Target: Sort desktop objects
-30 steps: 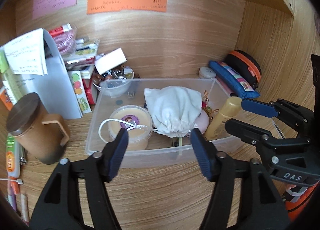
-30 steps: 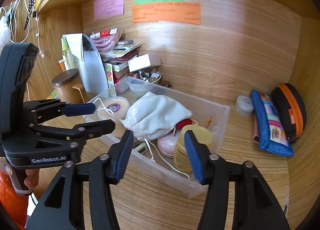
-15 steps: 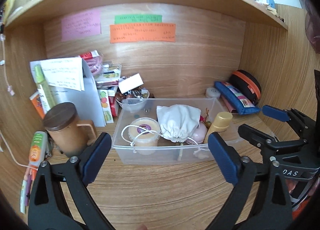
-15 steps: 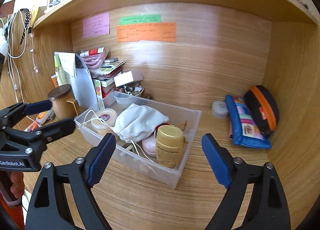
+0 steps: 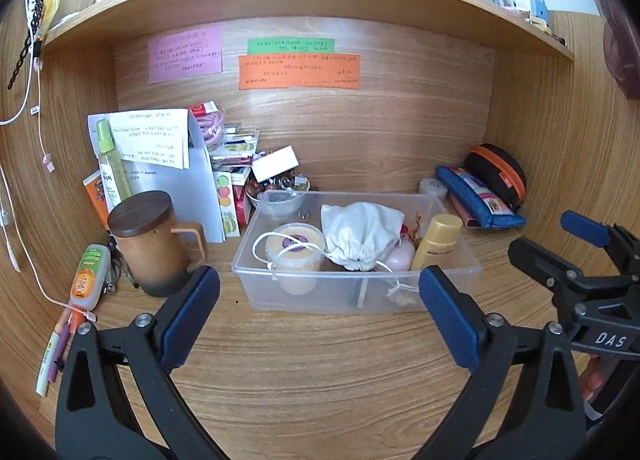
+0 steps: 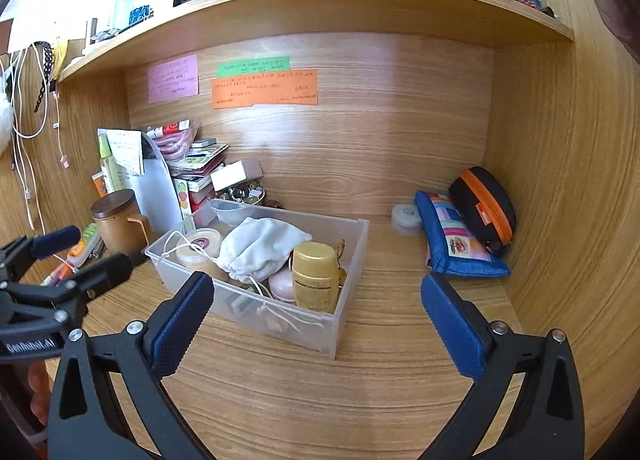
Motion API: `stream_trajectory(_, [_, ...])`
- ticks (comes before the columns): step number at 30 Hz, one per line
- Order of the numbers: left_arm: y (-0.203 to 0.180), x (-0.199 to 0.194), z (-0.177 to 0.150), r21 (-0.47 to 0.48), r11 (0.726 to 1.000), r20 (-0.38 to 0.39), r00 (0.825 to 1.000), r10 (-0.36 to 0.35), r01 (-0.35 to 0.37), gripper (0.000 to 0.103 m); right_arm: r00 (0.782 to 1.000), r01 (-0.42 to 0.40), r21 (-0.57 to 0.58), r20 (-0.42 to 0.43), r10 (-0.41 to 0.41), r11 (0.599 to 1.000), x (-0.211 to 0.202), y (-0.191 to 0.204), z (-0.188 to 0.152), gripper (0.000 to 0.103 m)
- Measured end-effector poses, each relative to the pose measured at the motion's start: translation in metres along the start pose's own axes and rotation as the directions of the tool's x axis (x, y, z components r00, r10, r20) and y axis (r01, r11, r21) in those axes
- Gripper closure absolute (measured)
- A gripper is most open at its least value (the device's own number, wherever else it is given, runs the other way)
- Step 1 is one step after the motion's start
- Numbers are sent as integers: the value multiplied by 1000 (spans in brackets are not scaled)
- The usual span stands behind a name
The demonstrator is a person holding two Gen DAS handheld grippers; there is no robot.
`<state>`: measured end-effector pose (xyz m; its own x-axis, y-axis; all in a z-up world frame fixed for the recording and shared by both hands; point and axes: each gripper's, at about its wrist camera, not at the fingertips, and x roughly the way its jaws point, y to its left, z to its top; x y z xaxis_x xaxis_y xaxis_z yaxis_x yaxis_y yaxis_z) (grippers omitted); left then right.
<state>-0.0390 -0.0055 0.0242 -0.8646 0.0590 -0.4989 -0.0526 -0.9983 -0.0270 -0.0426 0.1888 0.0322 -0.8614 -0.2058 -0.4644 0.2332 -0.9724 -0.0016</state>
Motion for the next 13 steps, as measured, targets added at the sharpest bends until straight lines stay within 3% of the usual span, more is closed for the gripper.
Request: stream_trajectory(13, [-8, 5, -6, 4, 1000, -11, 1000, -9, 9, 2, 1000, 8, 5, -30, -8, 1000, 6, -4, -8, 0])
